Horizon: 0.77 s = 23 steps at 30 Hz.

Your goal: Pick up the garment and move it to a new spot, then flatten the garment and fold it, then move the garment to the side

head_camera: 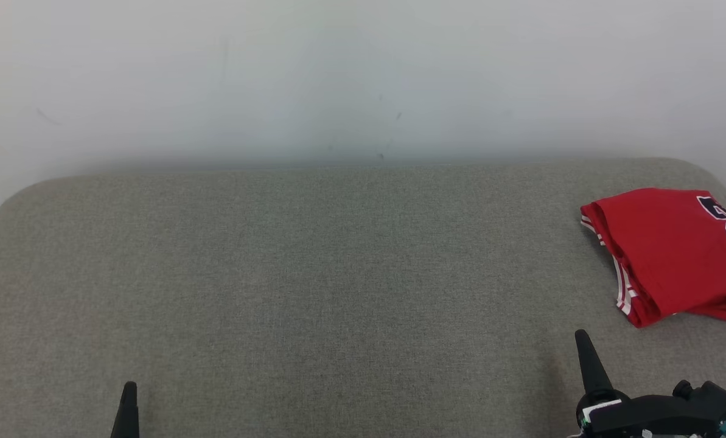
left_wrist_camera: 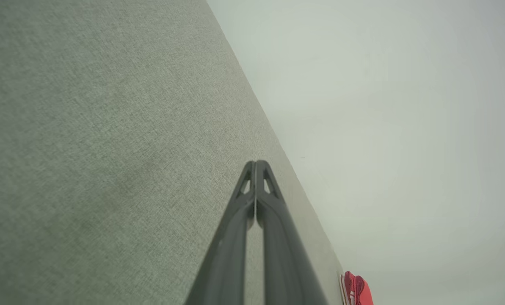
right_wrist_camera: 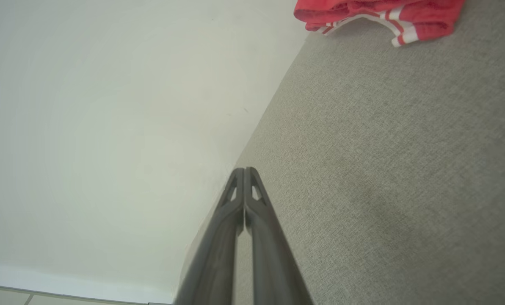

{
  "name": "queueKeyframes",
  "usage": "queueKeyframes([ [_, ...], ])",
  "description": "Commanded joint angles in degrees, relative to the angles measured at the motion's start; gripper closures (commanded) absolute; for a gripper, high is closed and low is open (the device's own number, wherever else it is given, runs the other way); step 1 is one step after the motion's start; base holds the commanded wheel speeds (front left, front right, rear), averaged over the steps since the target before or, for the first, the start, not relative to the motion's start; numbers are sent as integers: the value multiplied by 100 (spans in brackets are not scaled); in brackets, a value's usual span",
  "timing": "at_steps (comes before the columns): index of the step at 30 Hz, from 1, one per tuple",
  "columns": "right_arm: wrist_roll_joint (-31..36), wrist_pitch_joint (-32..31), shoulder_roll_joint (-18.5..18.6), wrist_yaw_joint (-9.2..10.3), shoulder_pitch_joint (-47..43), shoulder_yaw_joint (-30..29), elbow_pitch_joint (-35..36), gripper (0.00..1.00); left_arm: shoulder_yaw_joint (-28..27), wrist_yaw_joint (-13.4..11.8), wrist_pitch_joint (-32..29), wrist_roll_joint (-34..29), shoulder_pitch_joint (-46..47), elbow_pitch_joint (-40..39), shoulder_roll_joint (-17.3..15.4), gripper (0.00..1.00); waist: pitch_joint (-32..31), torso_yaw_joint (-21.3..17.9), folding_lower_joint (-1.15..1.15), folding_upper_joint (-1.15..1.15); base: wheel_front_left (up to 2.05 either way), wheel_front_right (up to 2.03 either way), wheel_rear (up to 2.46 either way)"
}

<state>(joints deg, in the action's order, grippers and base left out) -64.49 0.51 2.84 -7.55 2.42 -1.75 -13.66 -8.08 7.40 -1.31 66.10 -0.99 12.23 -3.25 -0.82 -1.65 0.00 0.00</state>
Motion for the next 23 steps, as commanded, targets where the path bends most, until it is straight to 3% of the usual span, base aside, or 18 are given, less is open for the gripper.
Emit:
queueKeyframes([
  [1, -140, -22, 5, 6, 127, -11, 71, 100, -42, 8, -40, 136, 106, -58, -4, 100, 2, 3, 0, 0, 0, 0, 0],
  [23, -1662, -233, 5, 9, 165, -26, 133, 100, -165, 12, -497, 1530, 285, -100, 23, 100, 45, 84, 0, 0, 0, 0, 0],
])
